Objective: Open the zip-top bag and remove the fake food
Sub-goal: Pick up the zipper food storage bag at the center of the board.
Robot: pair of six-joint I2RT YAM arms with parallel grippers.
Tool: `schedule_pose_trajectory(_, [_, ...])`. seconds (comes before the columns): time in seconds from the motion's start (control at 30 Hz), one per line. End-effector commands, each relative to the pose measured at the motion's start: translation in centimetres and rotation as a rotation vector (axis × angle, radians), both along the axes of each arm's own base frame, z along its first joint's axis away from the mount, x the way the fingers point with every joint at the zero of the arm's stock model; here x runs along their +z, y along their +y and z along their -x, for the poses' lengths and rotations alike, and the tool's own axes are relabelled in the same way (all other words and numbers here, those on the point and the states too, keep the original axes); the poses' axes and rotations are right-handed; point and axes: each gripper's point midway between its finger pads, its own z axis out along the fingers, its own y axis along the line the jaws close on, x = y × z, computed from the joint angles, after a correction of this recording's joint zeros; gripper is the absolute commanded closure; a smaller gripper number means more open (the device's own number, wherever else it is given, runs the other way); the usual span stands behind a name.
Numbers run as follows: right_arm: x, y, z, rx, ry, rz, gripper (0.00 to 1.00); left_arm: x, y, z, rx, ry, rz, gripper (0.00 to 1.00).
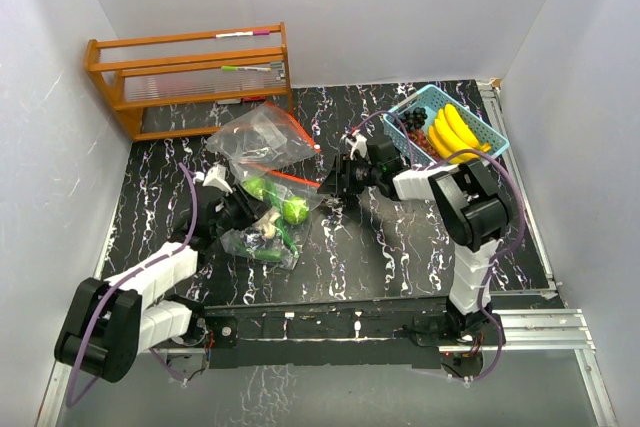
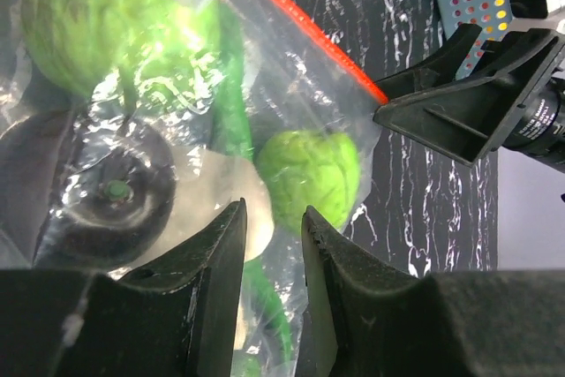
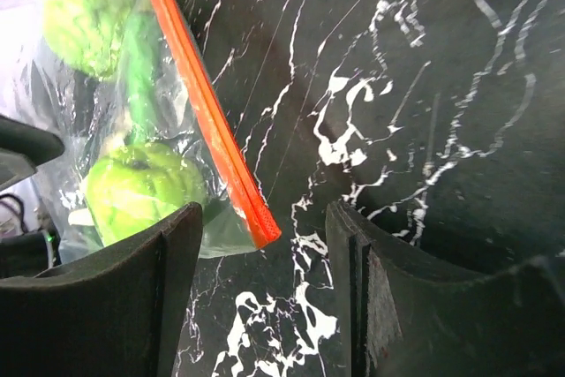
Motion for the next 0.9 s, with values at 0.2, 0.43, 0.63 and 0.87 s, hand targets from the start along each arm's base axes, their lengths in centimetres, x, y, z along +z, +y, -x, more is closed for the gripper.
schedule_pose_trajectory(0.2, [2.2, 3.9, -1.3, 0.136, -0.06, -0.161, 0.39, -0.8, -0.3, 0.3, -0.012, 0.006, 0.019, 0.71])
schedule_pose_trajectory(0.43, [2.0, 6.0, -1.2, 0.204, -0.049, -0.187, 0.39, -0.8, -0.2, 0.3, -0.009, 0.007, 0.009, 0.72])
schedule_pose_trajectory(0.63, [3.2, 6.3, -0.7, 0.222, -0.091, -0.189, 0.57, -1.0, 0.0, 0.4, -0.004, 0.009, -0.001, 0.72])
schedule_pose_trajectory(0.87, [6.4, 5.6, -0.1, 0.221, -0.194, -0.178, 0.9, -0.2, 0.5, -0.1, 0.005, -0.011, -0.048, 0.63])
